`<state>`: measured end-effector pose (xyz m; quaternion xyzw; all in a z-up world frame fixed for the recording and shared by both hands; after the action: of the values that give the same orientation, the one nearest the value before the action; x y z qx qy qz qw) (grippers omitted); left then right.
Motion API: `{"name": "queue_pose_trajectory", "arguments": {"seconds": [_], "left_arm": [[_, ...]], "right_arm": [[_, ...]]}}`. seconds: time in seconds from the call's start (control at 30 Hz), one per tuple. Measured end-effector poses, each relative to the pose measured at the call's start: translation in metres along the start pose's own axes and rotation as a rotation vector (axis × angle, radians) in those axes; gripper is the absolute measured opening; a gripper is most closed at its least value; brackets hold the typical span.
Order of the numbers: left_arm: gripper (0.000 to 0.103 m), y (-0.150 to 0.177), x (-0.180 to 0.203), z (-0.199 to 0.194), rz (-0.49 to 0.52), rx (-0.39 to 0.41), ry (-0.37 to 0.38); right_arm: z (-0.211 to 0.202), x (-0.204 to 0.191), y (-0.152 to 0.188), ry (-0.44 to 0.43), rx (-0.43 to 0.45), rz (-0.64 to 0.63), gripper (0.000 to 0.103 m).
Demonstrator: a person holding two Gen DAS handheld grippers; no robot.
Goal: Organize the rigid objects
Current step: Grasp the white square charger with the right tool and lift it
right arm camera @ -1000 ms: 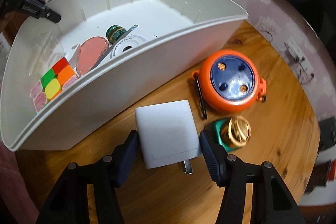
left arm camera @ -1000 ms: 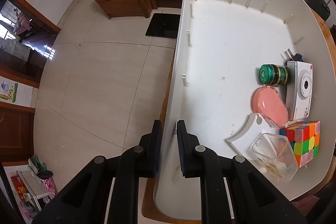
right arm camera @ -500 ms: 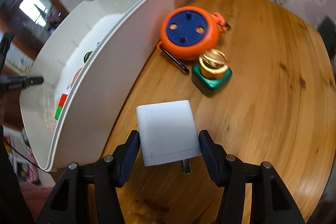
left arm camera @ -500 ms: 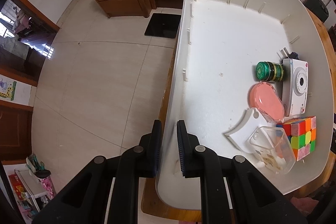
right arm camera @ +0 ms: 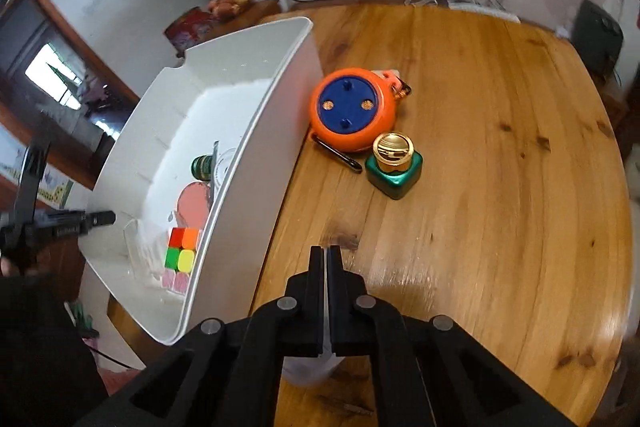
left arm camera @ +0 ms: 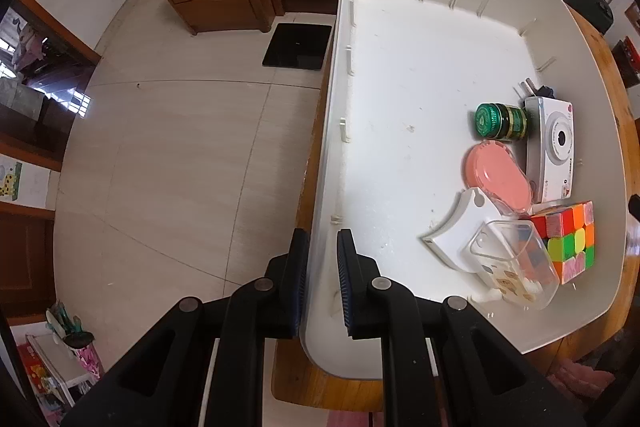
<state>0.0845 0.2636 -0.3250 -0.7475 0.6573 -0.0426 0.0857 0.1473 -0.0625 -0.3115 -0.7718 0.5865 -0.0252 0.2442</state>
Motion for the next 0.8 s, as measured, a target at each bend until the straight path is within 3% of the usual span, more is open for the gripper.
{"name": "queue_pose_trajectory", "arguments": {"seconds": [0.3, 0.37, 0.43, 0.47, 0.6, 0.73, 0.8], "left_arm": [[0.016, 0.000, 0.002, 0.004, 0.030, -0.002, 0.014], [0.016, 0.000, 0.003, 0.004, 0.036, -0.002, 0.011], [0.016, 0.000, 0.003, 0.004, 0.040, -0.003, 0.011], [0.016, 0.000, 0.003, 0.004, 0.040, -0.003, 0.011], [0.016, 0.001, 0.003, 0.005, 0.041, -0.005, 0.011], [0.016, 0.000, 0.004, 0.005, 0.041, -0.008, 0.009], [0.016, 0.001, 0.004, 0.005, 0.047, -0.015, 0.007]], "right_arm": [[0.004, 0.008, 0.017, 0.058, -0.057, 0.075, 0.004], [0.002, 0.009, 0.022, 0.062, -0.065, 0.093, 0.013], [0.001, 0.008, 0.027, 0.063, -0.070, 0.099, 0.037], [-0.001, 0.007, 0.029, 0.064, -0.070, 0.101, 0.040], [-0.002, 0.007, 0.043, 0.084, -0.096, 0.111, 0.043], [-0.001, 0.008, 0.056, 0.099, -0.125, 0.157, 0.057], [-0.002, 0.008, 0.061, 0.100, -0.133, 0.175, 0.059]]}}
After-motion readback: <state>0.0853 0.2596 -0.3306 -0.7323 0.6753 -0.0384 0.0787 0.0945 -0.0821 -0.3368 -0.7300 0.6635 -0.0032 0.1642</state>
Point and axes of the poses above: each gripper's, at about its wrist camera, not at the fingertips, and z roughly the way its jaws point, x to its right, y to its underside, the point moved 10 cm from there along z, roughly the way its jaws point, and after that the axes turned 1 degree about -z, right-handed, at the moved point
